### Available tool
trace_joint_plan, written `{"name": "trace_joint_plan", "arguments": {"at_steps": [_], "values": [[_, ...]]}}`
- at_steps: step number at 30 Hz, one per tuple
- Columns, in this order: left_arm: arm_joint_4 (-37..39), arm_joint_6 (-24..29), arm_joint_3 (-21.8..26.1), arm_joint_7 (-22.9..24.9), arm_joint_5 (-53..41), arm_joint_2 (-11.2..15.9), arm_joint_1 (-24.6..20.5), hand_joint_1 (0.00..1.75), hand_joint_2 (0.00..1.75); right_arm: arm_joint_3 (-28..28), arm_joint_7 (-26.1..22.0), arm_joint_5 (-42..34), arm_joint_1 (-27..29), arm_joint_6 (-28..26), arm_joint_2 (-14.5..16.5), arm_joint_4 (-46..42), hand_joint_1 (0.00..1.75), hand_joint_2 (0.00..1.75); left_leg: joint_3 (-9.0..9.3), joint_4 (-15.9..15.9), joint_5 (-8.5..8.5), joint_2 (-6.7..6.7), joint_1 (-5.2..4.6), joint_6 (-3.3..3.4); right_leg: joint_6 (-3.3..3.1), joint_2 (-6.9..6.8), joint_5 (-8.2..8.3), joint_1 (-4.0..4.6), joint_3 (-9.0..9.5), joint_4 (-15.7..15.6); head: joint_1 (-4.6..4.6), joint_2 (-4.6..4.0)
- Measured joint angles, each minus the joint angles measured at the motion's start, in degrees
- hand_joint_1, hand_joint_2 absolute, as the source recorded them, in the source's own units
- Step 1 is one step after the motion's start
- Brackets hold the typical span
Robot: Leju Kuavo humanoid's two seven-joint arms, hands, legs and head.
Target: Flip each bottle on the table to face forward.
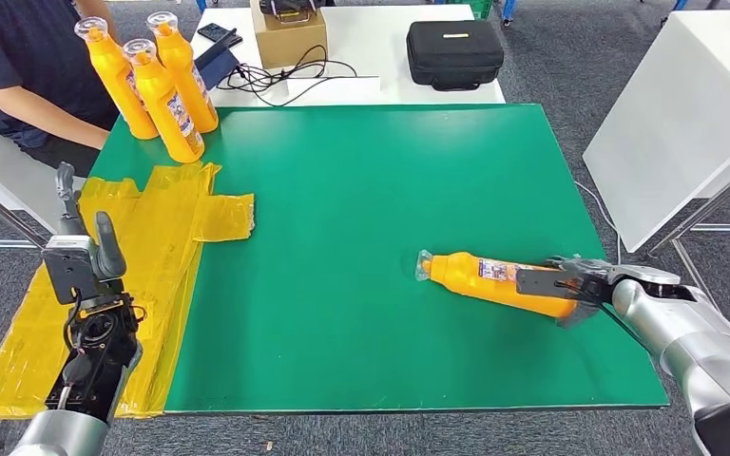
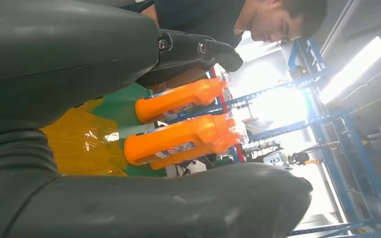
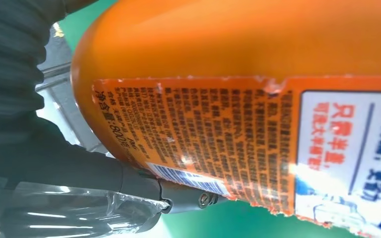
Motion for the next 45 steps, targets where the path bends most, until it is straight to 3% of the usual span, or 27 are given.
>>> {"name": "trace_joint_plan", "arguments": {"at_steps": [21, 25, 42, 45], "values": [[-1.20, -0.84, 0.02, 0.00, 0.52, 0.04, 0.57, 0.00, 0.00, -0.87, -1.93, -2.15, -1.40, 3.11, 3.19, 0.60, 0.00, 1.75, -0.02, 0.00, 0.00, -0.05, 0.00, 0.00, 0.01, -0.01, 0.00, -0.01, -0.01, -0.01, 0.01, 0.00], [-1.17, -0.98, 0.02, 0.00, 0.38, 0.04, -0.01, 0.00, 0.00, -1.51, -2.45, -3.09, -1.42, 3.65, 3.47, 0.56, 0.00, 0.00, -0.02, 0.00, 0.00, -0.05, 0.00, 0.00, 0.01, -0.01, -0.01, -0.01, -0.02, -0.01, 0.01, 0.00], [-1.19, -0.83, 0.02, 0.00, 0.72, 0.00, -0.18, 0.00, 0.00, -1.78, -1.84, -4.12, -2.07, 5.75, 1.80, -3.47, 0.00, 0.00, -0.01, 0.01, 0.00, -0.04, -0.01, 0.00, 0.01, -0.01, -0.01, -0.02, -0.02, -0.01, 0.01, 0.00], [-1.19, -0.83, 0.02, 0.00, 0.76, -0.02, -0.20, 0.00, 0.00, -1.78, -1.83, -4.12, -2.06, 5.45, 1.30, -4.26, 0.00, 1.31, -0.01, 0.01, 0.00, -0.04, -0.01, 0.00, 0.01, -0.01, -0.01, -0.02, -0.02, -0.01, 0.02, 0.00]]}}
